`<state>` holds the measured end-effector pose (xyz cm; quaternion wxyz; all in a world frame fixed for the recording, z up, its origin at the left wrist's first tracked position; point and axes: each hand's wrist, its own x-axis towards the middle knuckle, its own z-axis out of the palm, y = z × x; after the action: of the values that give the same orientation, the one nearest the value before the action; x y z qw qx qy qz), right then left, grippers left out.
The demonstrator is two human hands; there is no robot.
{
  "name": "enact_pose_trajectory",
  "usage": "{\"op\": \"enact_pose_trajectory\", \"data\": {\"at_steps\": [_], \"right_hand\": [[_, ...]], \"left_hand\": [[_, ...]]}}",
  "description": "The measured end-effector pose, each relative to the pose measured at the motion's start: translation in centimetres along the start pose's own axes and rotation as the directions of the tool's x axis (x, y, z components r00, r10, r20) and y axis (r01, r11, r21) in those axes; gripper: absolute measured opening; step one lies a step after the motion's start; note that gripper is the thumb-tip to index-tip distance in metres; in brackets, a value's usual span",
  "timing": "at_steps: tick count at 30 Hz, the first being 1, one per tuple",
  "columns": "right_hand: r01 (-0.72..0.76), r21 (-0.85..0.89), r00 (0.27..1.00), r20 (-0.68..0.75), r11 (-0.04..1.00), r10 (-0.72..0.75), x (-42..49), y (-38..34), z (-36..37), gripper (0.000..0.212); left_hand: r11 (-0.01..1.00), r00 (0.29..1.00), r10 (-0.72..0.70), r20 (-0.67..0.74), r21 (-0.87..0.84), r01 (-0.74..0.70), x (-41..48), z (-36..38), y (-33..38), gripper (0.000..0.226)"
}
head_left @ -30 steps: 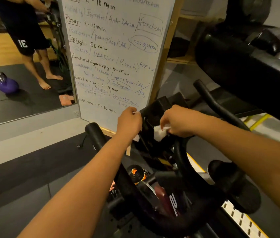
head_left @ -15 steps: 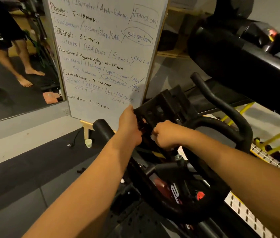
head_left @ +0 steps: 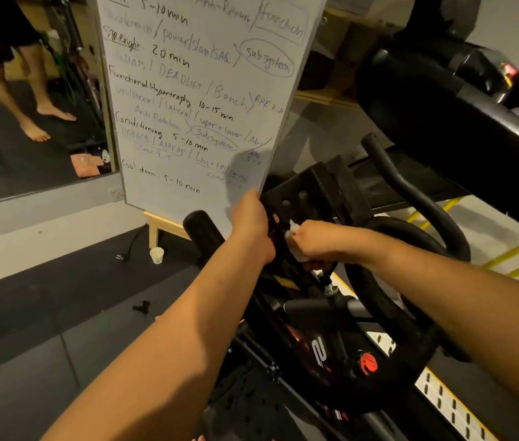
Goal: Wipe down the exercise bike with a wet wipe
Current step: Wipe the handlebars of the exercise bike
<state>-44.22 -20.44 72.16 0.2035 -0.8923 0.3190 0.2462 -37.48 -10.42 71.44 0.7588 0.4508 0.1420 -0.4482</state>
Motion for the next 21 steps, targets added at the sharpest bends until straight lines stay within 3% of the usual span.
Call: {"op": "enact_pose_trajectory", "data": {"at_steps": [1,3,5,7,9,10,13,14,18,21], "right_hand": [[-0.036,-0.202,0.992,0.109,0.979,0.059,-0.2,-0.4,-0.4,0.015],[0.005,-0.544,0.948,0.27,0.839,0.169,-0.9,-2.0,-0.6,0.013],[0.06,-0.755,0.986,0.145,0.653,0.076,-1.1,-3.1,-0.8,0.012],[0.03,-0.828,0.972,-0.106,0.56,-0.208,-0.9,-3.4,-1.9,0.021],[0.002,-0.875,0.882,-0.227,0.485,-0.413,-0.4,-3.0,-3.8,0.028],[-0.005,-0.902,0.857,-0.226,0.432,-0.463,-0.4,-2.6,-4.7,0.031],[0.01,-0.955,0.903,-0.119,0.296,-0.413,-0.6,-0.9,-4.5,0.033],[0.027,-0.948,0.919,-0.101,0.316,-0.38,-0.8,-0.5,-3.4,0.029],[0.041,-0.824,0.97,-0.102,0.565,-0.22,-1.2,-0.1,1.1,0.019],[0.052,-0.618,0.987,-0.085,0.784,-0.133,-1.2,0.0,0.8,0.013]], "left_hand": [[1.0,1.0,0.0,0.003,-0.001,0.0,-0.1,0.1,0.0,0.02],[1.0,1.0,-0.001,0.008,-0.009,0.001,-0.1,0.3,0.0,0.019],[1.0,1.0,-0.013,0.001,-0.004,0.013,-0.3,0.3,0.1,0.019],[1.0,1.0,-0.016,0.006,0.005,0.016,-0.2,0.2,0.3,0.019],[1.0,1.0,-0.012,0.011,0.022,0.011,-0.1,0.2,0.3,0.018],[1.0,1.0,-0.008,0.004,0.028,0.008,-0.1,0.2,0.3,0.017],[1.0,1.0,-0.024,-0.015,0.012,0.025,-0.4,0.4,0.5,0.018],[0.999,0.999,-0.032,-0.016,-0.006,0.031,-0.4,0.3,0.5,0.017],[0.999,0.999,-0.038,0.023,-0.032,0.038,-1.0,0.1,0.4,0.017],[1.0,0.999,-0.023,0.039,-0.018,0.024,-0.9,-0.2,0.2,0.015]]}}
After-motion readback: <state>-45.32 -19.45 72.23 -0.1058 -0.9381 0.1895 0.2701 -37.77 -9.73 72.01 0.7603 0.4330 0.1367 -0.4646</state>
